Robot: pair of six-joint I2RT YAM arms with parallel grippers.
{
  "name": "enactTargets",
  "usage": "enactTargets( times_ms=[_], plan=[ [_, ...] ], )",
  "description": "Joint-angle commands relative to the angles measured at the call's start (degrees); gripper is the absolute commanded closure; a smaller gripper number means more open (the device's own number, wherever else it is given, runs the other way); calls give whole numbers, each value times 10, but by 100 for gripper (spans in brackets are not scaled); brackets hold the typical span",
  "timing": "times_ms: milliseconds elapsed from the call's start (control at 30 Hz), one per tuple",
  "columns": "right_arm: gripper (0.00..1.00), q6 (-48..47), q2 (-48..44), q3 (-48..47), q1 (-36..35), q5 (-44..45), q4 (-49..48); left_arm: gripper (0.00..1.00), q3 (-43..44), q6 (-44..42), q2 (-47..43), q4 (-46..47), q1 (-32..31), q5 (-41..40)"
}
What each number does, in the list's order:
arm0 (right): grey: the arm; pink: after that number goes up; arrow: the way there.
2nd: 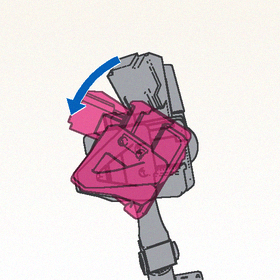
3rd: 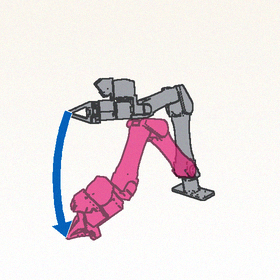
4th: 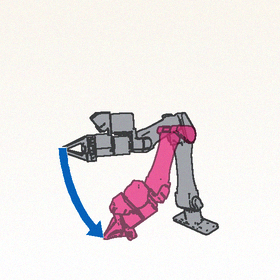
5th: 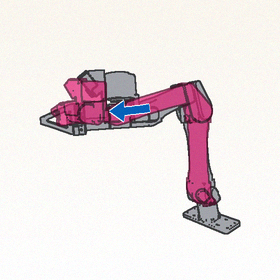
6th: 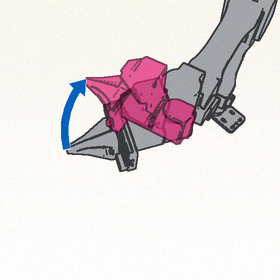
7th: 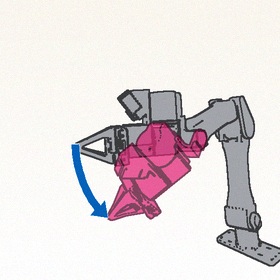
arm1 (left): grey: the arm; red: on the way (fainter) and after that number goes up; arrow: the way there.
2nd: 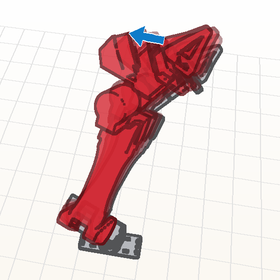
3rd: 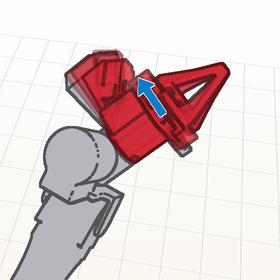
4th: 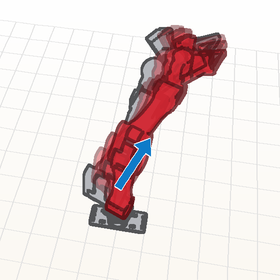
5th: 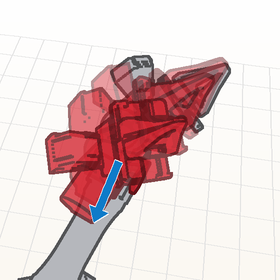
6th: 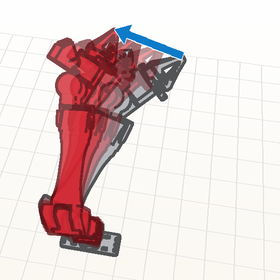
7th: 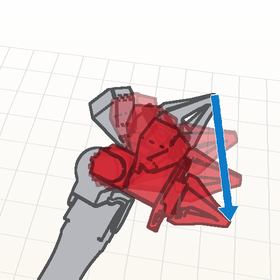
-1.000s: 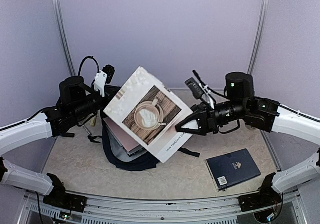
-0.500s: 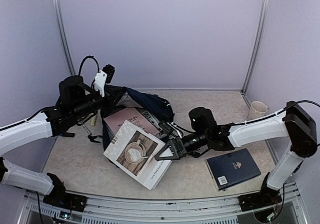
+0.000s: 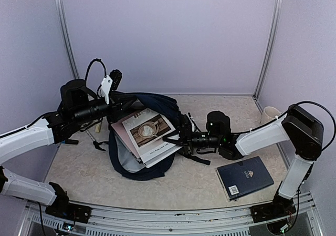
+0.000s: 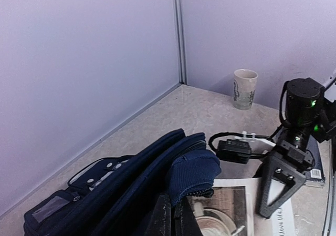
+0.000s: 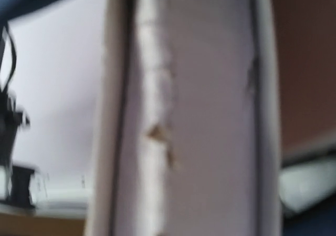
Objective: Pack the student bag
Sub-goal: Place the book in the largest pocket of the bag.
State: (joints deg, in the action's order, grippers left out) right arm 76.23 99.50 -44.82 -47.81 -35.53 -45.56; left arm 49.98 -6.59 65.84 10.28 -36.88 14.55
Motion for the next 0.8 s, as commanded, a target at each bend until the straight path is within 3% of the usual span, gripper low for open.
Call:
enactTargets(
  times_ms=[0,133,233,300,333,367,633,767],
  plan=[
    [58,45,44,-52,7,115,-6,100,19,-3,-15,71,-13,115],
    [50,40,68,-86,13,179,20,100,15,-5,-18,74,-27,121],
    [38,15,86,-127,10,166,54,100,16,-2,-15,73,-36,103],
    [23,-28,81,-145,4,162,103,100,18,7,-11,69,-35,78],
    [8,-52,73,-149,2,167,139,100,21,9,-10,66,-34,61],
    [1,-84,60,-151,-1,181,179,100,24,12,-10,61,-33,44],
    [0,-305,-47,-182,-29,301,473,100,27,22,-12,56,-17,4],
    [0,-353,-76,-187,-36,317,511,100,28,24,-8,56,-16,6]
  ],
)
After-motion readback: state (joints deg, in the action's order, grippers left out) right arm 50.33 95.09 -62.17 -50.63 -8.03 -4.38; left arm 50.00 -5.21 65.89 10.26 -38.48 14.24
